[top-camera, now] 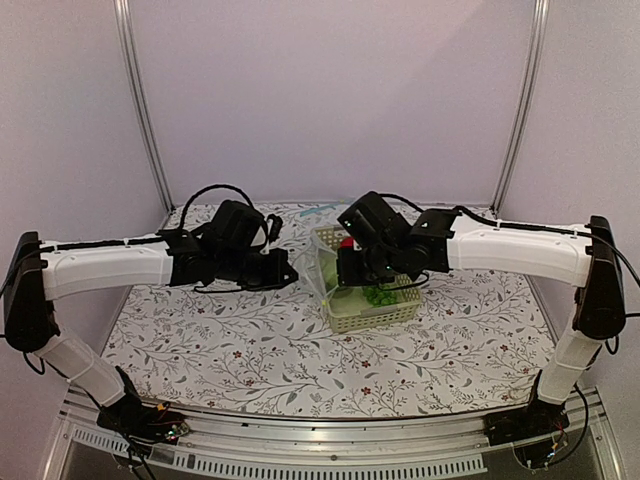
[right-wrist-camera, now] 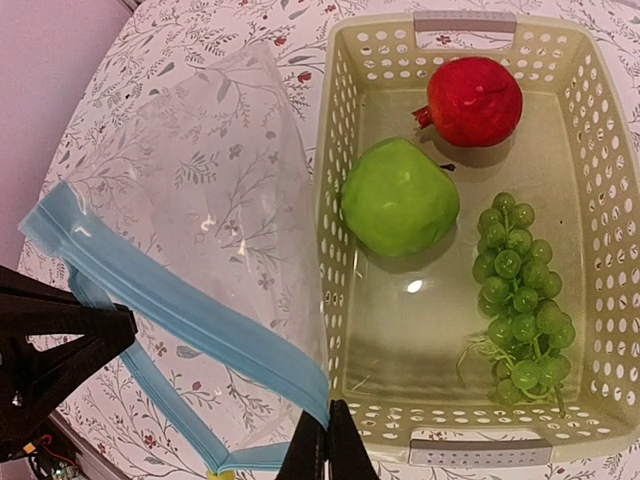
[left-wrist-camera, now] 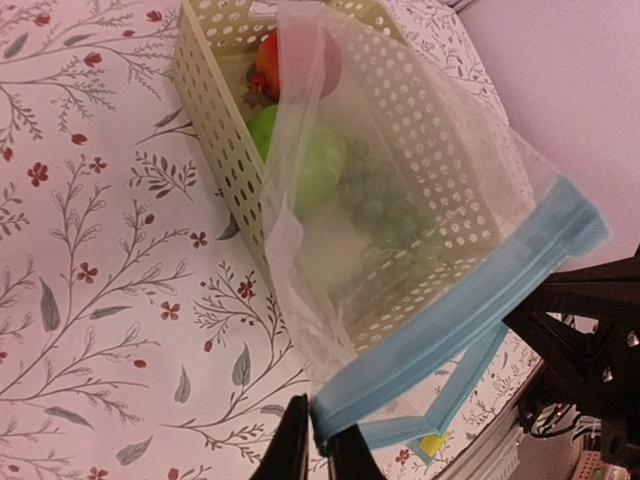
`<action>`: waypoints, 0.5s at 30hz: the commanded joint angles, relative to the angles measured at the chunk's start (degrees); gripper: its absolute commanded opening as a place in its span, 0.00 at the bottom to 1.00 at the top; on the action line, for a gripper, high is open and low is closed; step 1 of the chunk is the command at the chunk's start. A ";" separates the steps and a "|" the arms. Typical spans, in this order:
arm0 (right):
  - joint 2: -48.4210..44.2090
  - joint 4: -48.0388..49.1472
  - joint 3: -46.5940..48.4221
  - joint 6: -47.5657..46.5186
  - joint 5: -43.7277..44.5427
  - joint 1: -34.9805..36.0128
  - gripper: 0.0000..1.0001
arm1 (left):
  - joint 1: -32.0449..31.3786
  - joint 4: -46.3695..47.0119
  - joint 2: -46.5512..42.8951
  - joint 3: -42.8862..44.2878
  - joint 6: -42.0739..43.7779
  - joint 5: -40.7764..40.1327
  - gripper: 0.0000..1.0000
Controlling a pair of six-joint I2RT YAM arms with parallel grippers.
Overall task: Place the food in the zip-top bag and seal the zipper
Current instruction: Open the zipper food storage bag at the center of the board.
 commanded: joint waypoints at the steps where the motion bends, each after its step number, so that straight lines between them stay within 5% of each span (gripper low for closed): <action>1: 1.63 -0.18 1.64 0.03 -1.55 0.30 0.00 | 0.44 -1.42 0.06 -0.80 0.37 -1.77 0.00; 15: 6.02 5.17 -0.30 1.56 -11.04 -3.92 0.00 | 3.92 -11.48 -0.35 0.83 3.29 -2.85 0.00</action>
